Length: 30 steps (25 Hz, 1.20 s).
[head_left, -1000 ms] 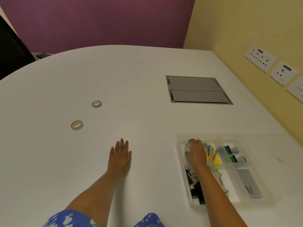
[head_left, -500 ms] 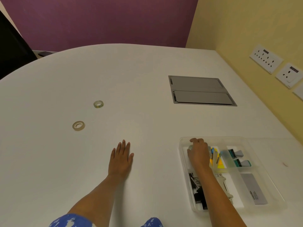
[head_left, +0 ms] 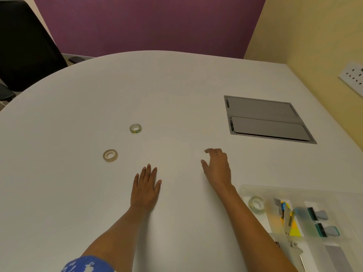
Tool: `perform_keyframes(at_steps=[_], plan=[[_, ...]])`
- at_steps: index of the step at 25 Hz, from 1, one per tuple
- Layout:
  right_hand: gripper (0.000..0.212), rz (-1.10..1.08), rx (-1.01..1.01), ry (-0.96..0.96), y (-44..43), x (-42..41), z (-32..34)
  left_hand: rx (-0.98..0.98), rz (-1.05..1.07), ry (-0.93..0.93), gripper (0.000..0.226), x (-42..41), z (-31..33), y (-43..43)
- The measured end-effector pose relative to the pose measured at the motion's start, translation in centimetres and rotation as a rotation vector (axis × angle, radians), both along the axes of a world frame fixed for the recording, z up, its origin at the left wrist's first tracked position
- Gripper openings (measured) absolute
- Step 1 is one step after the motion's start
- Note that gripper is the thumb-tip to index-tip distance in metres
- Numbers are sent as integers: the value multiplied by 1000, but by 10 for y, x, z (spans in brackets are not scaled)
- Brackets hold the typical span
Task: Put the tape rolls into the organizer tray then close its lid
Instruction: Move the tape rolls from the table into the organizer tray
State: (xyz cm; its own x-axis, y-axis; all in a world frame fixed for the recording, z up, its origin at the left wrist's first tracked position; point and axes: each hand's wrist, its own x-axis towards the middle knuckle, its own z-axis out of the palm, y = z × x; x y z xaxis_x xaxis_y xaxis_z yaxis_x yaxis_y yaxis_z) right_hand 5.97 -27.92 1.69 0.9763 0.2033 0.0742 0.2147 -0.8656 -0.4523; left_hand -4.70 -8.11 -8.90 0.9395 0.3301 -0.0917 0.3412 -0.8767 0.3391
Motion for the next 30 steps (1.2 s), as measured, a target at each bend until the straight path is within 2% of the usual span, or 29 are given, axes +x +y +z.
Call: perform_keyframes(at_steps=[21,30], plan=[[42,376,-49,72,192,78,-35,74,47,-54,57,80,-7,60],[66,527,-127,160,268,111,-51,86,43,-33,61,80,-5,60]])
